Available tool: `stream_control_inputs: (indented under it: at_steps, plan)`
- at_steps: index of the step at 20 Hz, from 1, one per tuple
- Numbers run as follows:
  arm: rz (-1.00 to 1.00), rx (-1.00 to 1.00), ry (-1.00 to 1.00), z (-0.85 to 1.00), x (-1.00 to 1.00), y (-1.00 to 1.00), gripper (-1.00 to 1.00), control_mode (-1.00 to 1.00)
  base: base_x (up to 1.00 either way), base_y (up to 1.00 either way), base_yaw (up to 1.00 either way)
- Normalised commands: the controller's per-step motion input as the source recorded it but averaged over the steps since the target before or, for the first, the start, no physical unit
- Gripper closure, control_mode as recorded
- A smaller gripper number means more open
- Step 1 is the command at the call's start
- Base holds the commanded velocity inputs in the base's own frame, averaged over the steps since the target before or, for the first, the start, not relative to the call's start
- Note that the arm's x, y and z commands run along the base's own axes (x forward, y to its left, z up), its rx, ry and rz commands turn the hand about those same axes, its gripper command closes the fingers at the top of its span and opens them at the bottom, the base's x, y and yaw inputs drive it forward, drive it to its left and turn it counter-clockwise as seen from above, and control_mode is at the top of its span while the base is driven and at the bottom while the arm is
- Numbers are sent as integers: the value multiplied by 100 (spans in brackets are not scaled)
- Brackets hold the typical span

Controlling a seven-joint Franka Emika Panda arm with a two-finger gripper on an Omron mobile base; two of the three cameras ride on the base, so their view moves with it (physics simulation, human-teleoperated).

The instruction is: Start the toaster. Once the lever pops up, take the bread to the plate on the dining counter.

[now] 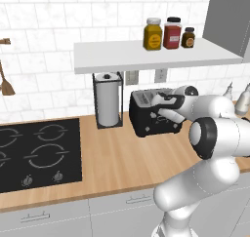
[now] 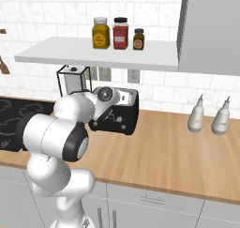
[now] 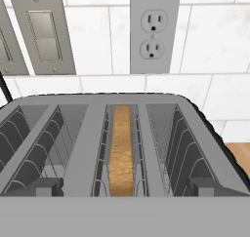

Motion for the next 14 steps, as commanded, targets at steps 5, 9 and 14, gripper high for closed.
stream_control_inputs:
  at_steps: [5, 9, 14]
  plan:
    - [0, 0, 0, 0, 0, 0, -100, -100, 0, 0, 0]
    - [0, 0, 0, 0, 0, 0, -100, -100, 0, 0, 0]
    - [0, 0, 0, 0, 0, 0, -100, -100, 0, 0, 0]
